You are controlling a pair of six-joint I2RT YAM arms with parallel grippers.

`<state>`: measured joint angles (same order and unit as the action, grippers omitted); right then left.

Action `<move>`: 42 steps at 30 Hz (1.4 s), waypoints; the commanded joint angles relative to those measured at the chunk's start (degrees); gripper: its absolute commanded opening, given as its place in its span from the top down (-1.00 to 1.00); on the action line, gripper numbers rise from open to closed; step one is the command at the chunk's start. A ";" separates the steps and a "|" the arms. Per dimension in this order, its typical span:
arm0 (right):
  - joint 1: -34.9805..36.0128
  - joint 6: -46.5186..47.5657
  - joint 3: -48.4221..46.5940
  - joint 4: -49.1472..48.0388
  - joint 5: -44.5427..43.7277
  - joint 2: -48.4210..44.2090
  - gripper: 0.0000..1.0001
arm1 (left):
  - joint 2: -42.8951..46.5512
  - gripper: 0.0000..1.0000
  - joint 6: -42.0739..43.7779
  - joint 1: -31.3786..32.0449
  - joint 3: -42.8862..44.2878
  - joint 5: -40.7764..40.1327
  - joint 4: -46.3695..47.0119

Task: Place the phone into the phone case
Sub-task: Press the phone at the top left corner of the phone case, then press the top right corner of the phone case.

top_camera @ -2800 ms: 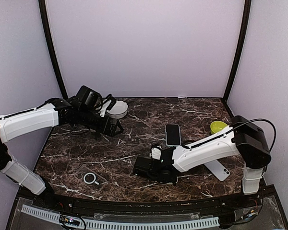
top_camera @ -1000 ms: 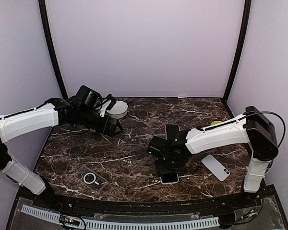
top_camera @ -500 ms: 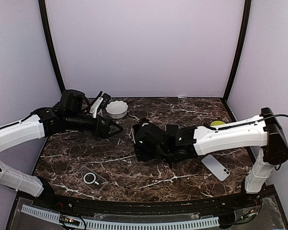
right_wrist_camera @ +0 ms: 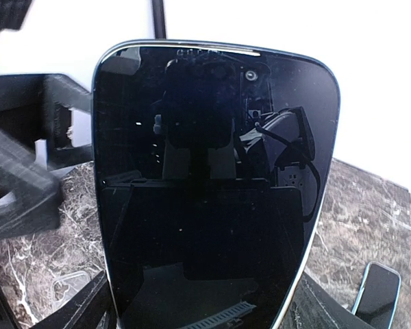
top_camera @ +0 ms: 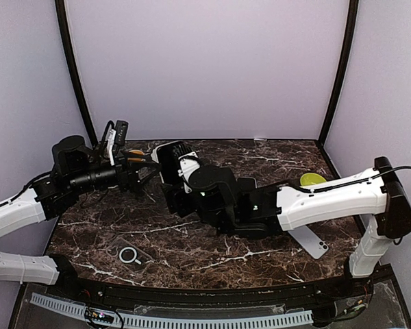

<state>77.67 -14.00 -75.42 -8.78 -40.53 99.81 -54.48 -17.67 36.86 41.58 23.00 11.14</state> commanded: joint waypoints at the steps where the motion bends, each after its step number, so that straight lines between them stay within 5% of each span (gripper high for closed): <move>1: 1.10 4.62 -2.95 -7.64 -0.45 0.59 0.47 | -0.37 -0.56 -0.89 -0.31 -0.80 0.85 3.95; 6: 1.77 6.32 -3.50 -7.50 0.99 1.16 0.48 | 0.03 -0.29 -1.27 -0.39 -1.49 2.55 5.75; 12: 1.96 7.30 -3.42 -7.66 1.33 0.99 0.50 | 1.24 0.63 -0.74 -0.33 -2.53 1.04 6.59; 16: 1.96 8.37 -3.43 -7.63 1.50 0.71 0.51 | 0.55 0.98 -0.47 -0.37 -1.80 1.90 5.62; 20: 1.96 9.43 -2.56 -7.72 1.68 -0.35 0.30 | 0.15 1.00 -0.24 -0.31 -1.64 2.47 5.24; 24: 1.47 12.20 0.23 -7.40 3.85 -3.39 -0.68 | 0.72 1.00 0.74 -0.35 -2.03 4.37 6.10; 26: 0.64 13.58 1.98 -6.03 7.55 -5.95 -0.95 | 1.10 1.00 1.46 -0.36 -2.30 5.22 6.66; 35: -12.45 11.10 7.16 3.25 54.57 -18.32 -0.96 | 1.13 1.00 3.17 -0.24 -2.62 21.89 11.22; 42: -14.43 9.76 1.29 5.12 65.74 -12.79 -0.41 | 3.12 1.00 6.24 1.89 -4.66 27.68 15.26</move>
<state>63.42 -2.98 -70.35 -6.00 12.69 82.85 -54.08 -14.15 37.54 37.78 44.62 19.35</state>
